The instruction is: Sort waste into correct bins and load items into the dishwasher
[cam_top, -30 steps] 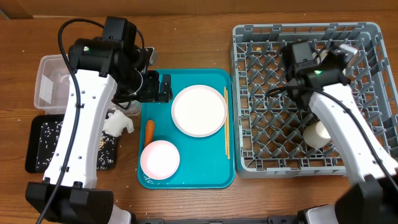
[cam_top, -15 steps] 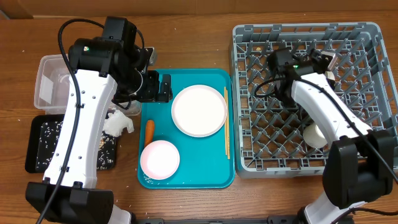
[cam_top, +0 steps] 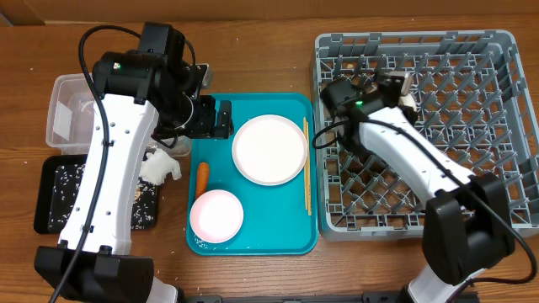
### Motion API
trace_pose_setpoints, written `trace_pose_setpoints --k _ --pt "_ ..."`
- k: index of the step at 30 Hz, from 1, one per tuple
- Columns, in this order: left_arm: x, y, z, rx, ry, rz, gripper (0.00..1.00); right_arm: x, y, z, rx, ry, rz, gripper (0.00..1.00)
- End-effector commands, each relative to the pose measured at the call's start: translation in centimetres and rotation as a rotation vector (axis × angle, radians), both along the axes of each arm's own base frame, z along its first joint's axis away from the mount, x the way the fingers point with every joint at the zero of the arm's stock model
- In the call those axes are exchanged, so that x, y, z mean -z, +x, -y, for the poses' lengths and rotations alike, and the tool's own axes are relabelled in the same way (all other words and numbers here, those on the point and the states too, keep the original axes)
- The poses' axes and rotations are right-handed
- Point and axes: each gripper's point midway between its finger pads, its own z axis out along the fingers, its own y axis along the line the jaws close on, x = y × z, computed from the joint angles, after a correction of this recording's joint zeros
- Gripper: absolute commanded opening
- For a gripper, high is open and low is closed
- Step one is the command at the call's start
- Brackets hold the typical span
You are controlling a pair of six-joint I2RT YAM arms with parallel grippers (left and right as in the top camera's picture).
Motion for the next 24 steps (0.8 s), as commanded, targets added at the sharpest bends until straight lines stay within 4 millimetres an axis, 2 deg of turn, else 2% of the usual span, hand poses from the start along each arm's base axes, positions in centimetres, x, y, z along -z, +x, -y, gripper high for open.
trace_pose_setpoints --k 1,4,10,14,18,24 --pt "-0.3 0.1 0.2 0.013 0.002 0.012 1.00 -0.8 0.3 0.5 -0.014 -0.102 -0.004 0.06" --pt "-0.3 0.1 0.2 0.013 0.002 0.011 1.00 -1.9 0.6 0.8 -0.021 -0.168 0.016 0.04" --pt "-0.3 0.1 0.2 0.013 0.002 0.011 1.00 -1.3 0.8 0.9 -0.015 -0.137 0.010 0.04" --pt "-0.3 0.1 0.2 0.013 0.002 0.011 1.00 -1.5 0.9 2.5 0.027 -0.144 0.017 0.04" --pt "-0.3 0.1 0.2 0.013 0.002 0.012 1.00 -0.7 0.4 4.2 0.073 -0.108 -0.017 0.04" --pt "-0.3 0.1 0.2 0.013 0.002 0.012 1.00 -0.5 0.2 4.6 0.084 -0.101 -0.035 0.04"
